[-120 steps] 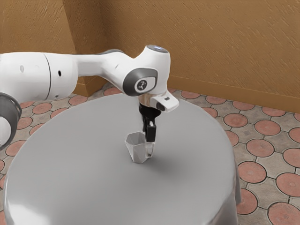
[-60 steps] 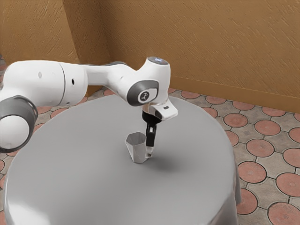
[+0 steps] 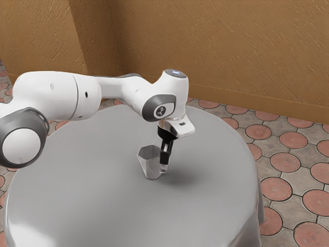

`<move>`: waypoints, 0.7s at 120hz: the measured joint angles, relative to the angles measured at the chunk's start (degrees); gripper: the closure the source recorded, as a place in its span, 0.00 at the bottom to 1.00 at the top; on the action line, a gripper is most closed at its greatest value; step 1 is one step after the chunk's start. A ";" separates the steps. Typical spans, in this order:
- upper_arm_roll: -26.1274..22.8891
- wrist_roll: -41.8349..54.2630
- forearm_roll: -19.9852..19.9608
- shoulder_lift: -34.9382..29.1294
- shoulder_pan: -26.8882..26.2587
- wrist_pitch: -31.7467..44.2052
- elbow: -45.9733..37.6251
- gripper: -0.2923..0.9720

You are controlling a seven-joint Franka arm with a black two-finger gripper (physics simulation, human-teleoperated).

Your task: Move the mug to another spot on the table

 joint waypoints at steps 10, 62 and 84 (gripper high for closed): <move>-0.07 0.45 0.74 0.18 -0.02 0.03 0.00 0.47; -0.08 1.77 1.70 0.51 -0.08 1.20 -0.54 0.67; 0.23 1.87 2.51 -1.07 -0.17 1.72 -2.42 0.69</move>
